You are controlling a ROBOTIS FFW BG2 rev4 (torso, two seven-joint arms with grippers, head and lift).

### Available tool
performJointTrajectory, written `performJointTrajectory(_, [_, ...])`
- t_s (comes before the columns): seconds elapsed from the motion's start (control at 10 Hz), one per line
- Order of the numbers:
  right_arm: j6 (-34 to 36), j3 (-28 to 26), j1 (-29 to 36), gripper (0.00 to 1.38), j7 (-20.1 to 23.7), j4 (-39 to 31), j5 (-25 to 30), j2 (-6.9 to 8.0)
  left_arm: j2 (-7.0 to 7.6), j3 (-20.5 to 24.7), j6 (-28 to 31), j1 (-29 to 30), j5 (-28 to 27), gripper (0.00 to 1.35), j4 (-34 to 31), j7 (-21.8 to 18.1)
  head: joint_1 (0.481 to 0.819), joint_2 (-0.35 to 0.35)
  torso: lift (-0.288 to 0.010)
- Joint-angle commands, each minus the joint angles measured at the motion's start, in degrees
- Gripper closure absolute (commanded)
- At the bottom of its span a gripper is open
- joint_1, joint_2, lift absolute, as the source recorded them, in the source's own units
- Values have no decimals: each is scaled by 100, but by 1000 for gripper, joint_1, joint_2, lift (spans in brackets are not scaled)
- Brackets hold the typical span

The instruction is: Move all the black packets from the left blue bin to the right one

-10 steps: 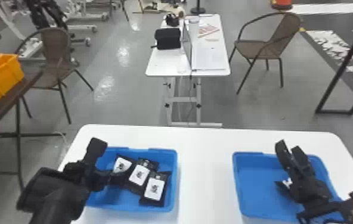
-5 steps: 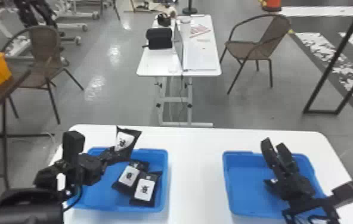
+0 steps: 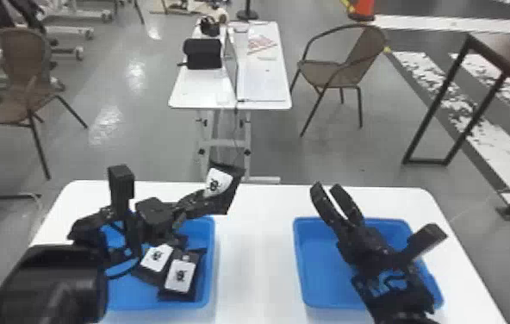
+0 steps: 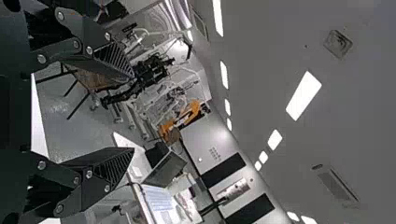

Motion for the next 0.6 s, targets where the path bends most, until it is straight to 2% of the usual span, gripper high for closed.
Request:
performJointTrajectory(0.0, [2,128,-106,486,27,-35,37,-1,-73,-331,-104,-491,-64,1208,596,-92,695,-82,0])
performJointTrajectory(0.1, [2,268,-133,479,35,-158,37,-1,-134,-410,-192,-728,-82,1208,974,-171,695,-89,0])
performJointTrajectory(0.3, [125,567,-256,478,35,-229,72,8,-214,-542,-148,-860,-20,1208,1088,-189,695,-94,0])
performJointTrajectory(0.5, [186,717,-414,476,35,-123,142,70,-266,-876,-96,-1044,419,1208,1308,-215,695,-82,0])
